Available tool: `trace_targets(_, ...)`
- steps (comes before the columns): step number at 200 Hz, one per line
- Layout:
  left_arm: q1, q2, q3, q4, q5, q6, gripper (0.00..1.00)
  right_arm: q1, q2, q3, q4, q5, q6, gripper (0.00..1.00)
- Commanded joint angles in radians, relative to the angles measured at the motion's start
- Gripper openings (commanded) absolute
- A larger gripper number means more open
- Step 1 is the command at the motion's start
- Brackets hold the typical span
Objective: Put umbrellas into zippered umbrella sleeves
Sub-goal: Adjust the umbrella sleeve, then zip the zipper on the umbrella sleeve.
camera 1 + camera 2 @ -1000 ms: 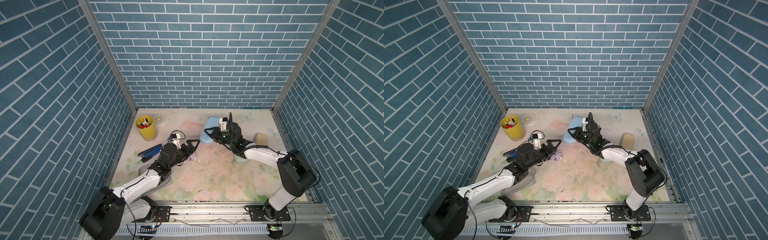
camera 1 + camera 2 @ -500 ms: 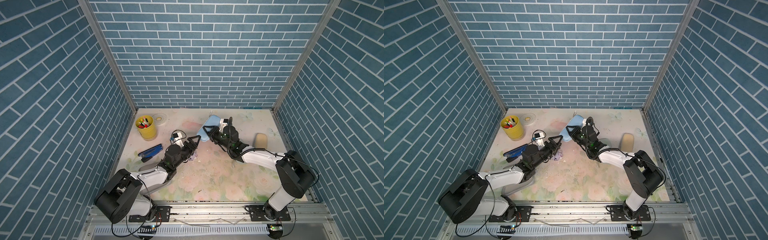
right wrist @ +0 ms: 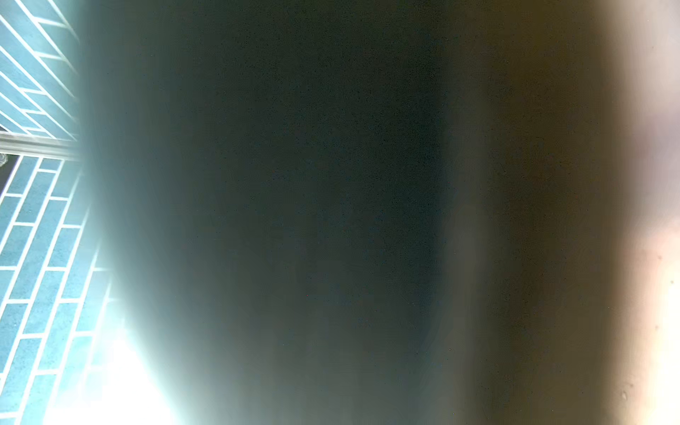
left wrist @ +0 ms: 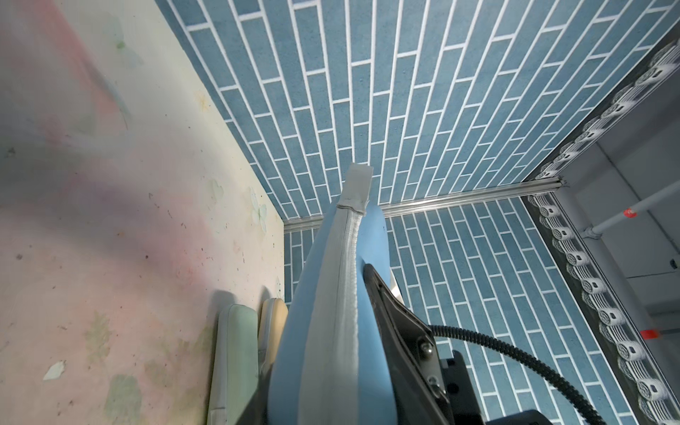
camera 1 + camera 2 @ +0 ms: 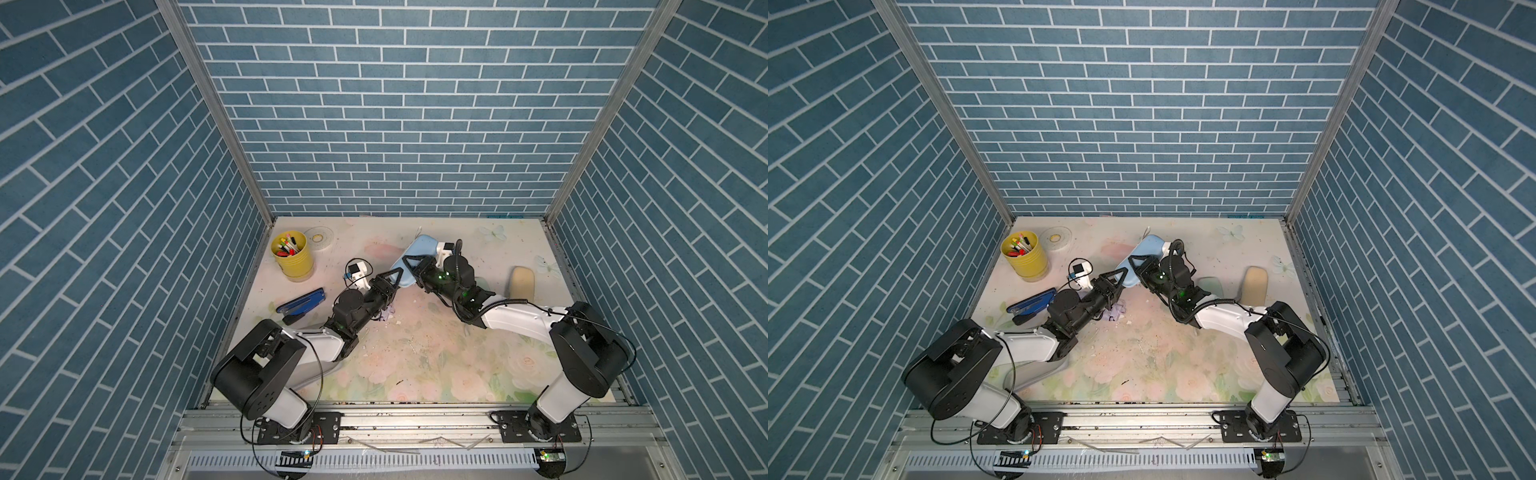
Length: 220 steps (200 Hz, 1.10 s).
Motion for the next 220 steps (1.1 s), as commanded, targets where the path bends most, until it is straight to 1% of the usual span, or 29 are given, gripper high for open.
trace_targets(1,0.017,0.0,0.021,0.044,0.024,-0.001,0.29,-0.02,-0.065,0.003,0.1,-0.109,0.038,0.52)
trace_targets(10,0.032,-0.014,0.016,0.027,0.03,0.003,0.26,-0.057,-0.097,-0.022,0.064,-0.147,-0.007,0.57)
trace_targets(21,0.046,-0.033,0.01,0.008,0.034,0.006,0.25,-0.097,-0.159,-0.061,-0.033,-0.164,-0.103,0.58)
trace_targets(31,0.057,-0.044,0.005,-0.008,0.036,0.008,0.25,-0.113,-0.224,-0.085,-0.161,-0.148,-0.262,0.58)
trace_targets(40,0.059,-0.054,0.003,-0.021,0.034,0.011,0.25,-0.109,-0.284,-0.092,-0.311,-0.092,-0.42,0.55)
trace_targets(52,0.059,-0.062,0.005,-0.035,0.033,0.012,0.25,-0.074,-0.33,-0.086,-0.448,-0.014,-0.64,0.5)
trace_targets(60,0.059,-0.067,0.007,-0.044,0.031,0.012,0.25,-0.039,-0.345,-0.072,-0.535,0.065,-0.759,0.47)
trace_targets(70,0.058,-0.07,0.009,-0.049,0.027,0.012,0.25,0.008,-0.348,-0.062,-0.592,0.138,-0.88,0.46)
trace_targets(79,0.058,-0.076,0.01,-0.061,0.024,0.011,0.25,0.039,-0.346,-0.059,-0.614,0.19,-0.928,0.46)
trace_targets(98,0.056,-0.094,0.015,-0.096,0.015,0.017,0.25,0.108,-0.323,-0.038,-0.605,0.252,-1.013,0.49)
trace_targets(116,0.051,-0.103,0.013,-0.107,0.009,0.019,0.25,0.159,-0.278,0.008,-0.597,0.273,-1.071,0.53)
trace_targets(140,0.046,-0.103,0.019,-0.113,0.005,0.015,0.25,0.19,-0.21,0.058,-0.601,0.283,-1.101,0.53)
trace_targets(164,0.039,-0.112,0.028,-0.134,-0.001,0.012,0.25,0.193,-0.159,0.075,-0.578,0.291,-1.118,0.47)
trace_targets(199,0.032,-0.132,0.035,-0.175,-0.003,0.011,0.25,0.193,-0.113,0.108,-0.541,0.294,-1.155,0.32)
trace_targets(220,0.033,-0.143,0.035,-0.188,-0.003,0.013,0.24,0.192,-0.099,0.115,-0.531,0.294,-1.168,0.28)
